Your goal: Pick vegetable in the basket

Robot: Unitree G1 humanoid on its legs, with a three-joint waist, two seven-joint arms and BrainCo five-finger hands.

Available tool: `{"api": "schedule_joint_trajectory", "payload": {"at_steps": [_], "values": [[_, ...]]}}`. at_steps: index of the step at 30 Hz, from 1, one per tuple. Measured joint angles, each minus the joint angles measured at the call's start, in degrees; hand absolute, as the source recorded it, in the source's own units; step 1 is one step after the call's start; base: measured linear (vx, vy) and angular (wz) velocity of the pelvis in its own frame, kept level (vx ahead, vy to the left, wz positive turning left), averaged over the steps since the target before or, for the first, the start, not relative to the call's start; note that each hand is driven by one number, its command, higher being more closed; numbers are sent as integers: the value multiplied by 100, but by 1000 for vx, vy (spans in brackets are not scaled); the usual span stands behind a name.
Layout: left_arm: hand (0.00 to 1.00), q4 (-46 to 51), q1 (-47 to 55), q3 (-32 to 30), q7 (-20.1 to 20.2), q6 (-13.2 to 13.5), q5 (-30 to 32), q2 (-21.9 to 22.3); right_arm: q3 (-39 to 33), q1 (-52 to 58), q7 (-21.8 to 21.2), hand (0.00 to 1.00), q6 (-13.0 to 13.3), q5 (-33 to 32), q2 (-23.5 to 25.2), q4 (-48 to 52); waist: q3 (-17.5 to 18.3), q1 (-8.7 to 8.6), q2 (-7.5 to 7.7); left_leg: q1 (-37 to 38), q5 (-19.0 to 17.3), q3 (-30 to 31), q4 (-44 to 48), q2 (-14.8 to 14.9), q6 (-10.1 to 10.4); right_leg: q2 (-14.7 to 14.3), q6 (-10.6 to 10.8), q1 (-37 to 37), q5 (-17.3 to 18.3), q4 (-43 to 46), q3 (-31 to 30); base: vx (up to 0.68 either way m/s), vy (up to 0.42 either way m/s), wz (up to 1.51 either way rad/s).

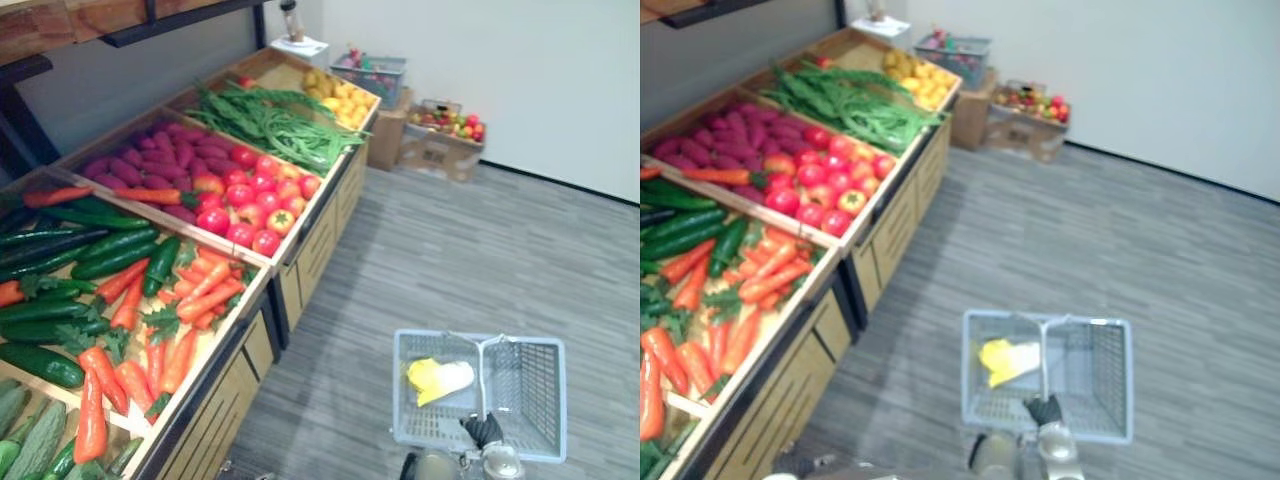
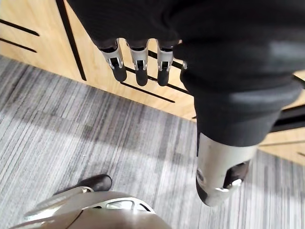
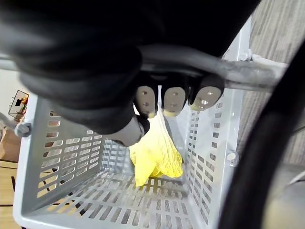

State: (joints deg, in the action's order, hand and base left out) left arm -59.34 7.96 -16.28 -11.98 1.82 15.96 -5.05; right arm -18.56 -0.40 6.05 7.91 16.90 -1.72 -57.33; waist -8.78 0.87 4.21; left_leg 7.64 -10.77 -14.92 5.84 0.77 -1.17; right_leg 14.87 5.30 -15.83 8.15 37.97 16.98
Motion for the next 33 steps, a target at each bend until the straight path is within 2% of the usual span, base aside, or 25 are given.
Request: {"api": "schedule_joint_trajectory", "payload": {"at_steps": [2, 3, 4, 5, 6, 7, 8, 10, 11, 13, 15, 16, 17, 18, 19, 20, 21, 22, 23, 24, 25, 28, 30, 32, 33], "values": [[0, 1, 7, -207, -1, 2, 4, 125, -167, -13, -15, 100, -25, -4, 88, 8, -64, 19, -100, 174, -192, 252, 32, 185, 187, -212, 78, 60, -166, -1656, -173, 387, -278, 71], [0, 0, 28, -253, -1, 1, 6, 140, -187, -9, -15, 100, -26, -4, 122, 9, -66, 19, -100, 203, -262, 307, 75, 233, 255, -238, 77, 84, -292, -2015, -243, 396, -412, 47], [0, 3, 44, -383, 2, 2, 9, 160, -186, 14, -16, 100, -28, -2, 169, 13, -85, 50, -58, 267, -451, 429, 200, 324, 417, -246, 108, 168, -500, -2548, -458, 331, -401, 42], [0, 4, 39, -451, 5, 2, 12, 161, -181, 35, -27, 100, -31, 0, 184, 10, -85, 79, -11, 305, -652, 519, 342, 398, 535, -218, 127, 242, -760, -2734, -568, 415, -534, 48], [0, -7, 28, -497, 8, 2, 20, 224, -189, 43, -29, 100, -81, 1, 164, 14, -89, 97, -26, 395, -809, 631, 421, 601, 727, -391, 88, 306, -1133, -2510, -529, 274, -388, 39], [0, -3, 30, -515, 11, 5, 21, 271, -211, 43, -25, 100, -112, 0, 150, 43, -85, 84, -173, 412, -826, 653, 414, 738, 763, -501, 65, 291, -924, -2335, -447, 338, -438, 36], [0, 37, 6, -549, 35, 29, 19, 370, -255, 38, -26, 100, -137, 0, 99, 102, -79, 97, -332, 413, -815, 739, 349, 920, 774, -652, 34, 119, -478, -1867, -472, 289, -388, 40], [0, 39, -14, -562, 95, 56, 14, 440, -352, 69, -37, 100, -134, -5, 46, 205, -83, 75, -396, 446, -681, 1146, 196, 1015, 842, -805, -61, -127, 238, -1069, -683, 324, -437, 66], [0, 34, -25, -648, 96, 56, 1, 471, -359, 106, -39, 100, -147, -3, 40, 212, -78, 101, -399, 438, -540, 1413, 201, 1027, 748, -771, -117, -78, 458, -907, -557, 271, -342, 70], [0, 45, -29, -655, 92, 54, -3, 480, -340, 119, -38, 100, -159, 13, -3, 171, -48, 97, -436, 250, -297, 1776, 249, 1097, 709, -754, -155, 38, 604, -900, -259, 259, -294, 86], [0, 105, -44, -645, 74, 47, -135, 494, -381, 203, -16, 100, -176, -6, -76, 60, 71, 41, -540, -179, 59, 2306, 217, 1206, 686, -600, -307, 154, 529, -882, 253, 299, -241, 161], [0, 133, -57, -641, 70, 55, -222, 501, -448, 221, -11, 100, -188, -23, -85, 37, 86, 32, -534, -293, 229, 2406, 200, 1189, 662, -540, -352, 173, 512, -816, 249, 281, -137, 209], [0, 210, -69, -630, 59, 69, -297, 491, -592, 233, 2, 100, -222, -124, -104, -4, 89, -8, -468, -410, 664, 2425, 147, 1122, 587, -353, -487, 139, 473, -415, 268, 214, -122, 187], [0, 240, -129, -643, 16, 60, -392, 486, -612, 224, 21, 100, -228, -200, -125, 54, 75, -54, -456, -515, 854, 2382, 177, 1128, 450, -237, -647, -128, 380, 214, 207, 171, -153, 222], [0, 136, -107, -643, -35, 45, -426, 456, -561, 238, 98, 100, -223, -195, -164, 113, 118, -125, -425, -716, 891, 1991, 308, 1338, 569, -488, -404, 122, 385, -1147, 62, 71, -167, 185], [0, 3, -199, -614, -30, 41, -447, 377, -529, 234, 101, 100, -223, -94, -264, 57, 20, -71, -522, -799, 845, 1571, 422, 1490, 693, -521, -452, 425, 355, -1499, 379, 40, -116, 170], [0, 0, -219, -531, -14, 27, -446, 367, -510, 237, 108, 100, -233, 46, -372, -3, 47, -48, -518, -954, 864, 960, 463, 1579, 706, -441, -489, 481, 313, -1494, 643, 94, -96, 154], [0, 7, -221, -432, -26, 27, -447, 329, -515, 235, 107, 100, -270, 74, -479, -53, 24, -76, -478, -951, 937, 177, 376, 1490, 799, -279, -490, 645, 313, -1518, 933, 108, -57, 140], [0, -7, -217, -378, -38, 16, -449, 315, -516, 233, 105, 100, -286, 52, -524, -116, 22, -100, -478, -948, 946, -156, 281, 1415, 815, -216, -490, 757, 313, -1567, 1059, 117, -45, 155], [0, -8, -198, -315, -65, 18, -448, 314, -551, 228, 103, 100, -321, -37, -585, -213, 21, -122, -485, -894, 1081, -498, 55, 1225, 921, -153, -490, 967, 313, -1683, 1296, 73, 8, 133], [0, -13, -188, -314, -75, 17, -448, 323, -577, 212, 93, 100, -381, -173, -587, -241, 19, -124, -495, -837, 1282, -504, -243, 1046, 929, -177, -488, 1101, 313, -1788, 1462, 62, 34, 119], [0, -55, -204, -305, -68, 18, -452, 286, -581, 157, 90, 100, -387, -222, -530, -334, 49, -95, -545, -855, 1338, -299, -706, 980, 913, -278, -398, 1130, 263, -1970, 1708, 8, 80, 74], [0, -129, -204, -231, -59, 13, -455, 232, -557, 30, 82, 100, -387, -215, -412, -430, -4, -54, -441, -918, 1368, -110, -812, 861, 870, -265, -204, 1253, 142, -2242, 1779, -31, 137, 43], [0, -164, -188, -149, -39, 14, -452, 198, -554, 36, 78, 100, -396, -217, -356, -442, -10, -52, -418, -927, 1392, 15, -838, 745, 836, -232, -58, 1414, 49, -2487, 1799, -41, 120, 36], [0, -285, -162, 470, 102, 23, -346, -65, -64, -71, -12, 100, -380, -219, -224, -564, -20, -88, -353, -835, 1507, 125, -1137, 570, 654, -426, 59, 1646, -351, -3182, 1751, -31, 90, 18]]}}
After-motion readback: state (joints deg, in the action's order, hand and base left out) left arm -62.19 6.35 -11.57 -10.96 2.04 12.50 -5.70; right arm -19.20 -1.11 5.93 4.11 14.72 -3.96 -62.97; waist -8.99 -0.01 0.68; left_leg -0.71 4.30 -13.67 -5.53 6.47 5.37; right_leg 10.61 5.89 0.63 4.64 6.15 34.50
